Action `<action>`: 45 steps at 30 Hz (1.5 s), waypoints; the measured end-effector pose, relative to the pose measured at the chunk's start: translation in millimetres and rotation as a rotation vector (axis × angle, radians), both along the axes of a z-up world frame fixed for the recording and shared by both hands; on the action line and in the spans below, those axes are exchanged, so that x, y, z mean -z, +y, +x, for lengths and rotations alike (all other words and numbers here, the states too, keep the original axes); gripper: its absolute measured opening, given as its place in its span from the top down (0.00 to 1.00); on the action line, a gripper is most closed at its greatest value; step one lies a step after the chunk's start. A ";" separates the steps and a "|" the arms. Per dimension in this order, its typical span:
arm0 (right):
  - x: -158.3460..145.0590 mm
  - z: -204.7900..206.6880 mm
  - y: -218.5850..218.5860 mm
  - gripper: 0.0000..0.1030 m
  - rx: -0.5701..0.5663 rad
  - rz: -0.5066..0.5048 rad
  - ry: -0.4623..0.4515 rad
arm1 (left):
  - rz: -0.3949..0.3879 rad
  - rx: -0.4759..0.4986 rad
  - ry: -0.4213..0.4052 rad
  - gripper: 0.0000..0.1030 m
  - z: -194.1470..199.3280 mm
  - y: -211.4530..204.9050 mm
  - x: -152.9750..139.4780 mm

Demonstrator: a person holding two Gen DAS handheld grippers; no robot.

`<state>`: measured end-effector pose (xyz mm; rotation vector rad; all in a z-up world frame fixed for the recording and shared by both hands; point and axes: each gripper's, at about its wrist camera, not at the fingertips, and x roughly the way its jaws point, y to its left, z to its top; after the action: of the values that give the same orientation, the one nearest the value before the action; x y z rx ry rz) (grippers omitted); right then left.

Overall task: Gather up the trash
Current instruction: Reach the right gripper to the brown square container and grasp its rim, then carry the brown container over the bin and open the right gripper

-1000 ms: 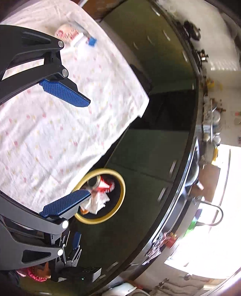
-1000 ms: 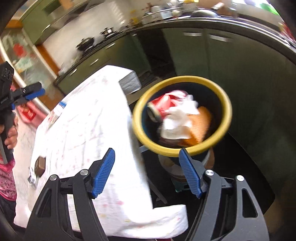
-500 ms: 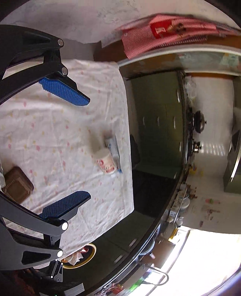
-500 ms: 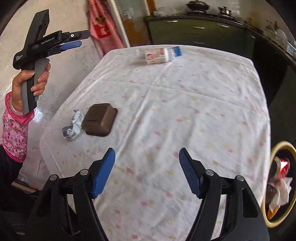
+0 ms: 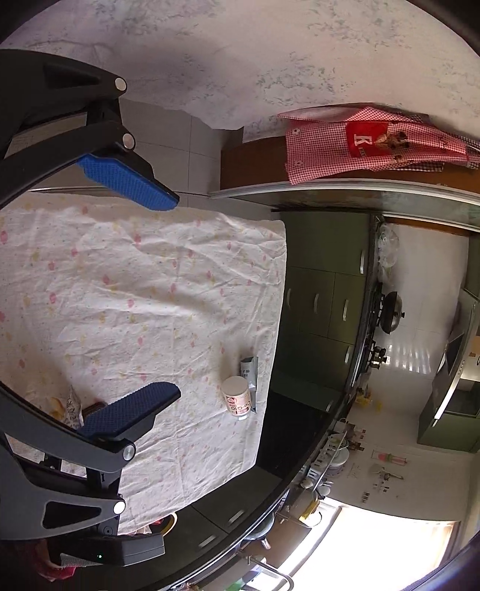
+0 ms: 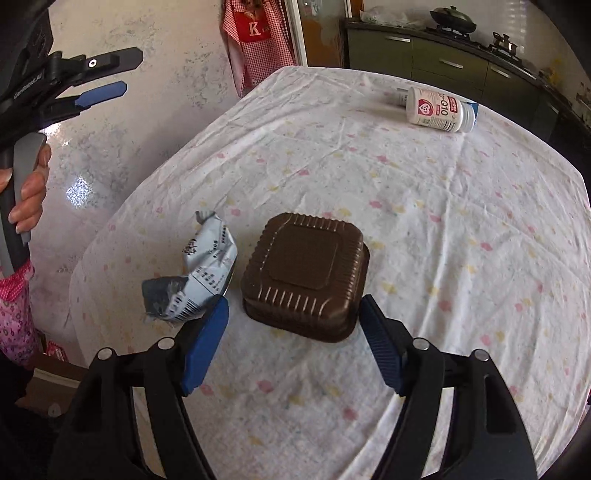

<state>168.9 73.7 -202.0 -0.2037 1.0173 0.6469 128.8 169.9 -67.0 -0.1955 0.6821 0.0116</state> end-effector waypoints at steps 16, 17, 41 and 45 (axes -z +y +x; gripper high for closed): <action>-11.0 -3.6 -18.0 0.44 0.096 0.026 -0.058 | 0.014 0.090 0.012 0.10 2.0 -41.7 5.9; -12.8 -4.5 -23.8 0.44 0.109 0.029 -0.064 | 0.018 0.096 0.013 0.10 2.8 -45.1 5.1; -17.6 35.0 -392.4 0.44 0.969 -0.182 -0.153 | 0.088 0.226 0.091 0.10 22.4 -149.2 16.2; -5.0 43.3 -416.8 0.43 1.035 -0.213 -0.136 | 0.099 0.232 0.111 0.10 23.0 -152.9 20.5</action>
<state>212.2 -343.1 -197.0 0.1054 0.9102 -0.4116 151.9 17.0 -87.5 -0.0199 0.8096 -0.1664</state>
